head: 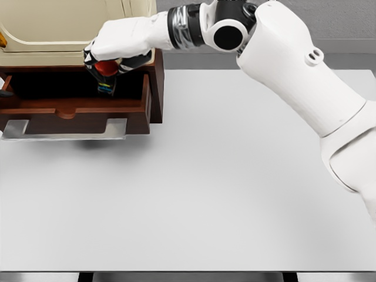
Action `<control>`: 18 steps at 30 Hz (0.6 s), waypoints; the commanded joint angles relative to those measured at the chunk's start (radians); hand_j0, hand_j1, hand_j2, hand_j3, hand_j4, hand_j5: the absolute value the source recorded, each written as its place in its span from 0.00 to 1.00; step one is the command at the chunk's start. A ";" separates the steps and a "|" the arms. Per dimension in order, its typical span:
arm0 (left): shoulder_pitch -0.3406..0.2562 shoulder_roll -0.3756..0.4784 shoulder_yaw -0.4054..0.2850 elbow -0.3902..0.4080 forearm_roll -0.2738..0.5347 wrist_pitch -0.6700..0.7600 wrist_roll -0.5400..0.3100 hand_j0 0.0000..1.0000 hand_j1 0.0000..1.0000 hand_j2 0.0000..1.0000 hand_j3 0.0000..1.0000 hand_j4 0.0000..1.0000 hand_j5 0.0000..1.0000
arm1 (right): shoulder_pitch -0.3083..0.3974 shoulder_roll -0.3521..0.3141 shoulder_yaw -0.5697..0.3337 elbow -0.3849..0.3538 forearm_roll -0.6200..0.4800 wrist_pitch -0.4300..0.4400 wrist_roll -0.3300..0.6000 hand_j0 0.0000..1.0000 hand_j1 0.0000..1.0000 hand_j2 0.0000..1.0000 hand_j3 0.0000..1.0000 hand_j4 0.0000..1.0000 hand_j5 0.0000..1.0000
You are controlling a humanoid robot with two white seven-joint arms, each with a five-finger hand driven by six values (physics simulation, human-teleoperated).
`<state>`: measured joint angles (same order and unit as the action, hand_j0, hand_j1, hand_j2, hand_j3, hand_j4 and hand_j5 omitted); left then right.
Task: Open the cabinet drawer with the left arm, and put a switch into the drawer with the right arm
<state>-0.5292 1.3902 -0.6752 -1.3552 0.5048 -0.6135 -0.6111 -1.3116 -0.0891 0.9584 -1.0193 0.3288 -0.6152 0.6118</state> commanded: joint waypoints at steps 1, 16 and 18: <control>0.000 0.001 0.002 -0.001 0.008 0.003 0.000 1.00 1.00 1.00 1.00 1.00 1.00 | 0.000 0.032 0.008 0.071 -0.005 0.004 -0.001 0.30 0.30 0.30 0.30 0.30 0.30; 0.000 0.000 0.002 0.001 0.008 0.003 0.000 1.00 1.00 1.00 1.00 1.00 1.00 | -0.017 0.089 -0.003 0.142 0.108 0.004 -0.001 1.00 1.00 1.00 1.00 1.00 1.00; 0.000 0.000 0.002 -0.001 0.008 0.003 0.000 1.00 1.00 1.00 1.00 1.00 1.00 | -0.015 0.089 -0.004 0.134 0.105 0.004 -0.001 1.00 1.00 1.00 1.00 1.00 1.00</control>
<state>-0.5293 1.3880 -0.6755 -1.3559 0.5048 -0.6135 -0.6112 -1.3254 -0.0002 0.9550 -0.8855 0.4126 -0.6108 0.6108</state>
